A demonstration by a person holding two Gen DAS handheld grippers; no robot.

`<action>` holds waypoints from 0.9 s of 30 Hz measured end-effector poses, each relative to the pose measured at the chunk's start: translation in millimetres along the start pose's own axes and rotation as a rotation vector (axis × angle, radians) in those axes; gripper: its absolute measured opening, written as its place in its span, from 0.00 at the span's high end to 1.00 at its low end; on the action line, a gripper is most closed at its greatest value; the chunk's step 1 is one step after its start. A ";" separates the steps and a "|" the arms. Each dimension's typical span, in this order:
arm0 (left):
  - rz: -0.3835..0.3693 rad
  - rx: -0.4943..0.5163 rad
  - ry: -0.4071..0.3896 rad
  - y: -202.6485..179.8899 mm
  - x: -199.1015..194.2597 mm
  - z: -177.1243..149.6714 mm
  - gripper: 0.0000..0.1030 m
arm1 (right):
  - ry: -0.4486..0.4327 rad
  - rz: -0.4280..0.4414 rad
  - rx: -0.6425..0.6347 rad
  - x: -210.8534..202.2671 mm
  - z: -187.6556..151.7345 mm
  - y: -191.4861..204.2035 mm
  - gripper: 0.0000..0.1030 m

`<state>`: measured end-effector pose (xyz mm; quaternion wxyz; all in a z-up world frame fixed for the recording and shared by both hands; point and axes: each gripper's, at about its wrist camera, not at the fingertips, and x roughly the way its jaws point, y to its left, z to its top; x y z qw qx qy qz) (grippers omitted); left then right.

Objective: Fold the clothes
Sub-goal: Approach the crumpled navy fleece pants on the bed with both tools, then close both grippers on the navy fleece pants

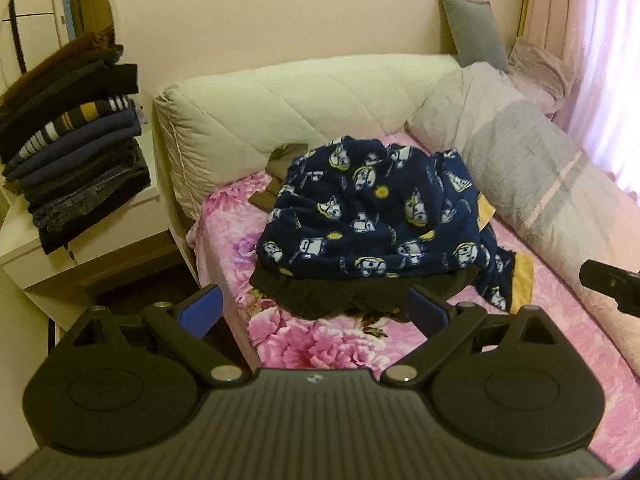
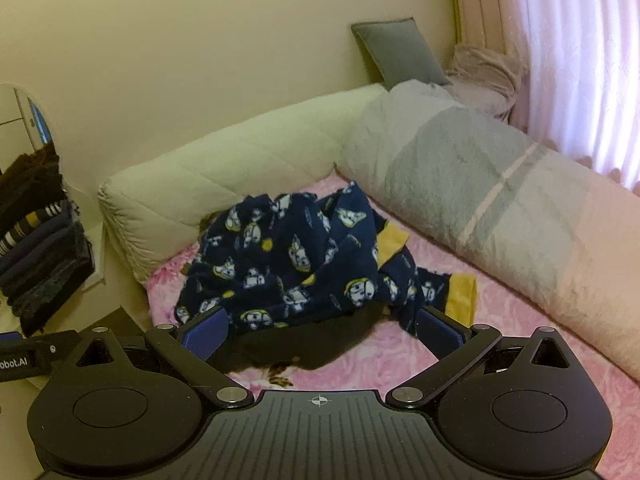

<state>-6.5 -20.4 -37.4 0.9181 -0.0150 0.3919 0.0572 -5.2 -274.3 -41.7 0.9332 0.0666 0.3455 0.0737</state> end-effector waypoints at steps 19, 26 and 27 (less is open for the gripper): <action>-0.128 0.091 0.123 27.7 171.2 73.4 0.13 | 0.095 -0.036 0.107 162.1 29.3 13.3 0.00; -0.180 0.083 0.160 35.4 234.6 92.5 0.15 | 0.163 -0.094 0.151 219.0 36.3 8.2 0.00; -0.183 0.082 0.166 36.2 243.2 93.9 0.16 | 0.168 -0.100 0.158 227.9 37.8 6.9 0.00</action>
